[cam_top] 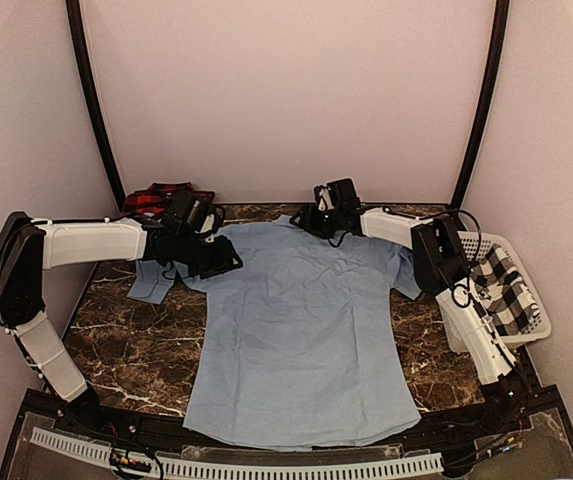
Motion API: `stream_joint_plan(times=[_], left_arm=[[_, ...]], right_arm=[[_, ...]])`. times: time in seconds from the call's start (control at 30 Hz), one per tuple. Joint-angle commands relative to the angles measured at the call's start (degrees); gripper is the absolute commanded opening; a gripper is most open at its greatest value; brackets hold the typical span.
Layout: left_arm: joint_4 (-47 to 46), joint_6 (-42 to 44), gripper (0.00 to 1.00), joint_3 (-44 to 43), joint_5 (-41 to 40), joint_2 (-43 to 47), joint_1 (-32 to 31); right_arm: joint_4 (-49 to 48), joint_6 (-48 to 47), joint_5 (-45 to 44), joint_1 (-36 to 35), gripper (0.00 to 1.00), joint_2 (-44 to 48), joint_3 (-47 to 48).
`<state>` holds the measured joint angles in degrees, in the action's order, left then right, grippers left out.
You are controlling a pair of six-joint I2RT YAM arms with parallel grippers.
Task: Fold and stack the long sleeve shirts
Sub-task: Smooth out the crumpled shirt at the center of the board.
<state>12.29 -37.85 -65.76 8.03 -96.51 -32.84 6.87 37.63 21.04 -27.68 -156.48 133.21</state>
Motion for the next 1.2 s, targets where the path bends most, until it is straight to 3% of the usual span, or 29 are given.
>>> stream_joint_plan(times=[0.0, 0.33, 0.8, 1.17], left_arm=[[0.91, 0.72, 0.43, 1.63, -2.81, 3.89, 0.68], [1.69, -3.67, 0.43, 7.8, -13.5, 11.87, 8.32], [5.67, -10.45, 0.43, 18.08, -22.47, 19.81, 21.28], [6.28, -9.41, 0.46, 17.08, -25.37, 10.26, 28.59]], right_arm=[[3.63, -3.58, 0.31, -0.48, 0.62, 8.73, -4.12], [5.59, -8.3, -3.12, -3.23, 0.63, 24.57, -23.57], [7.17, -11.22, -6.76, -8.2, 0.56, 27.71, -32.39], [5.62, -12.9, -8.13, -10.17, 0.56, 36.16, -41.6]])
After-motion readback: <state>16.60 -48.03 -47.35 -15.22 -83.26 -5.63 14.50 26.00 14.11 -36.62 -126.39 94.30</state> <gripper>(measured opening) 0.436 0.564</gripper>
